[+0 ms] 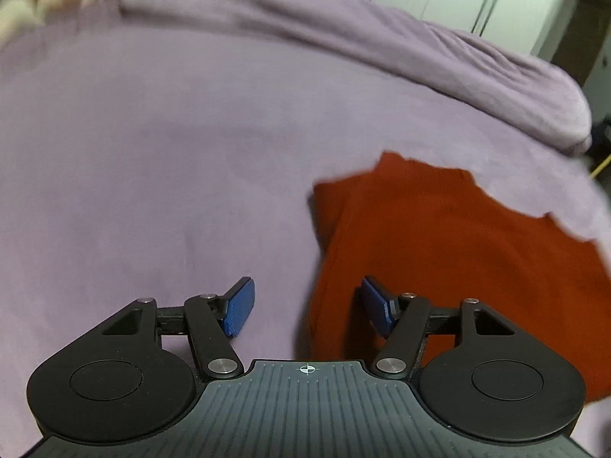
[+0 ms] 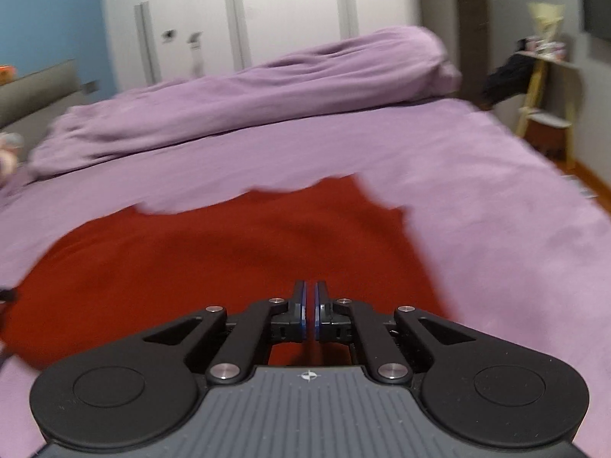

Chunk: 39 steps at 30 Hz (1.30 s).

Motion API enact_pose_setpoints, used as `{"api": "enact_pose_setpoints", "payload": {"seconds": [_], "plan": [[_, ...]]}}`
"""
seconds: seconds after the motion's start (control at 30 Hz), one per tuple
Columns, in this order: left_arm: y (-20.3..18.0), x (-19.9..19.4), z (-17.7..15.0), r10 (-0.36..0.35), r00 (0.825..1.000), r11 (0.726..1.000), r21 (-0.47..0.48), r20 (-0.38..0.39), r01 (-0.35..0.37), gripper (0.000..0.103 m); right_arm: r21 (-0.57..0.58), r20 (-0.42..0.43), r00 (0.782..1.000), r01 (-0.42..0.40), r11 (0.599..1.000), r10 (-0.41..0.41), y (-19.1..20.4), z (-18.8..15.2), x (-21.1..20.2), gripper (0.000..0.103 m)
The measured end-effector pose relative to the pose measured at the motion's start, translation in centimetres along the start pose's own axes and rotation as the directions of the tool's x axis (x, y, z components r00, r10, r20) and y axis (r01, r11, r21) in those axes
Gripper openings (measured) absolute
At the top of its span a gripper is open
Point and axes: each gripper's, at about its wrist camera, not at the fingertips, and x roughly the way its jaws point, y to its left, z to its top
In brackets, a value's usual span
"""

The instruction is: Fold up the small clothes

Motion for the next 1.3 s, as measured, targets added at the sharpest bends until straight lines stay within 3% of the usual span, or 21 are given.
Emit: {"api": "enact_pose_setpoints", "payload": {"seconds": [0.07, 0.13, 0.27, 0.53, 0.6, 0.73, 0.93, 1.1, 1.3], "plan": [[1.3, 0.3, -0.1, -0.135, 0.990, 0.986, -0.108, -0.049, 0.129, 0.069, -0.011, -0.027, 0.999, -0.041, 0.999, 0.040, 1.7, -0.9, 0.1, 0.003], [1.8, 0.6, -0.2, -0.191, 0.980, 0.969, -0.171, -0.062, 0.179, 0.069, -0.022, -0.048, 0.998, -0.050, 0.999, 0.049, 3.6, -1.9, 0.1, 0.003], [1.5, 1.3, -0.1, -0.181, 0.981, 0.974, -0.149, -0.071, 0.169, 0.067, -0.023, -0.070, 0.993, -0.094, 0.995, 0.092, 6.0, -2.9, -0.2, 0.003], [0.1, 1.5, 0.0, -0.137, 0.989, 0.989, -0.061, -0.060, 0.133, 0.064, -0.042, -0.089, 0.992, -0.089, 0.995, 0.085, 9.0, -3.0, -0.1, 0.003], [-0.1, 1.4, 0.1, -0.155, 0.986, 0.987, -0.057, -0.060, 0.151, 0.059, -0.050, -0.088, 0.993, -0.080, 0.996, 0.075, 9.5, -3.1, -0.2, 0.004], [0.0, 1.6, 0.2, -0.183, 0.981, 0.981, -0.074, -0.070, 0.178, 0.059, -0.062, -0.098, 0.994, -0.054, 0.997, 0.048, 10.0, -3.3, 0.1, 0.004], [2.2, 2.3, 0.3, -0.293, 0.955, 0.941, -0.195, -0.056, 0.277, 0.060, -0.073, -0.070, 0.994, -0.086, 0.994, 0.081, 11.9, -3.1, -0.6, 0.004], [3.5, 2.6, 0.4, -0.346, 0.937, 0.919, -0.218, -0.054, 0.327, 0.061, -0.068, -0.031, 0.983, -0.185, 0.980, 0.183, 14.0, -3.6, -0.9, 0.004], [4.5, 3.9, 0.6, -0.400, 0.916, 0.878, -0.302, -0.038, 0.371, 0.056, -0.092, -0.083, 0.962, -0.266, 0.960, 0.259, 16.9, -4.7, 0.0, 0.004]]}}
